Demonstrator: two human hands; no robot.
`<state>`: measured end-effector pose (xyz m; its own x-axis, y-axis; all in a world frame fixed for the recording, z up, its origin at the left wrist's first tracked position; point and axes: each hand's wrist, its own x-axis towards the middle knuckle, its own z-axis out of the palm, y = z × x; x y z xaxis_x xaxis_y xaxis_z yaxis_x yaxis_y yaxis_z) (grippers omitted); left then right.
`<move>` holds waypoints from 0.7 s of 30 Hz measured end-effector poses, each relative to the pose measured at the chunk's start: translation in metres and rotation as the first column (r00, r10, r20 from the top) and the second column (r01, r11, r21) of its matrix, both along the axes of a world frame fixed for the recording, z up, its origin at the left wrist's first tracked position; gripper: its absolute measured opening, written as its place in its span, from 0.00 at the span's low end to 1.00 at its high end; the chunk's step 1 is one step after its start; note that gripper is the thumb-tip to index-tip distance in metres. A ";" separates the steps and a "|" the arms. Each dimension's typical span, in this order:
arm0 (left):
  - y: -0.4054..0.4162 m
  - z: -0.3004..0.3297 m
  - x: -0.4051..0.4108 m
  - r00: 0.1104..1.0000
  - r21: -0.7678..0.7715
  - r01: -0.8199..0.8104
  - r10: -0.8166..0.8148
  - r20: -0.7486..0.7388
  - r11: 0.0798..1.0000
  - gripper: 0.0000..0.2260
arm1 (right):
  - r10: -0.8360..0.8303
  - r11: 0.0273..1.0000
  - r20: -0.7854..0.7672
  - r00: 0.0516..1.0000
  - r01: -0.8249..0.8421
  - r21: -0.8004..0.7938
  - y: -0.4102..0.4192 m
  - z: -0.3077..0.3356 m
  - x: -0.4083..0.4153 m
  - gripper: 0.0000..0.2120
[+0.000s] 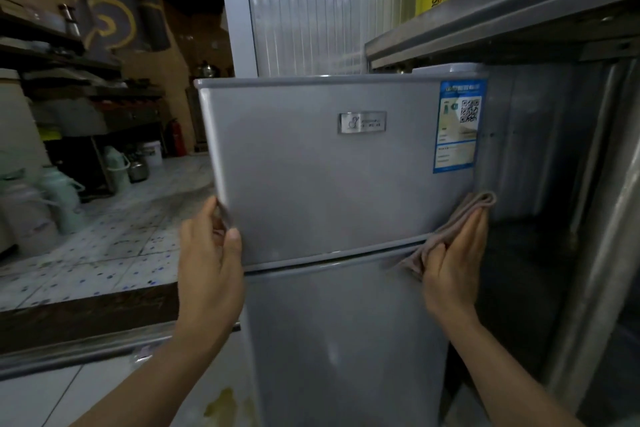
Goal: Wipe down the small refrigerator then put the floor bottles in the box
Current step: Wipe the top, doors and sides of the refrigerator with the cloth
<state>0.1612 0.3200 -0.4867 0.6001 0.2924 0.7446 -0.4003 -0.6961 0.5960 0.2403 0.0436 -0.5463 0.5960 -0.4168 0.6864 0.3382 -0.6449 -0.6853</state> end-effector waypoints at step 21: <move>0.029 -0.021 -0.005 0.985 -0.004 0.136 -0.135 -0.108 0.991 0.17 | -0.008 0.995 0.213 0.977 0.029 -0.093 0.074 -0.026 -0.026 0.24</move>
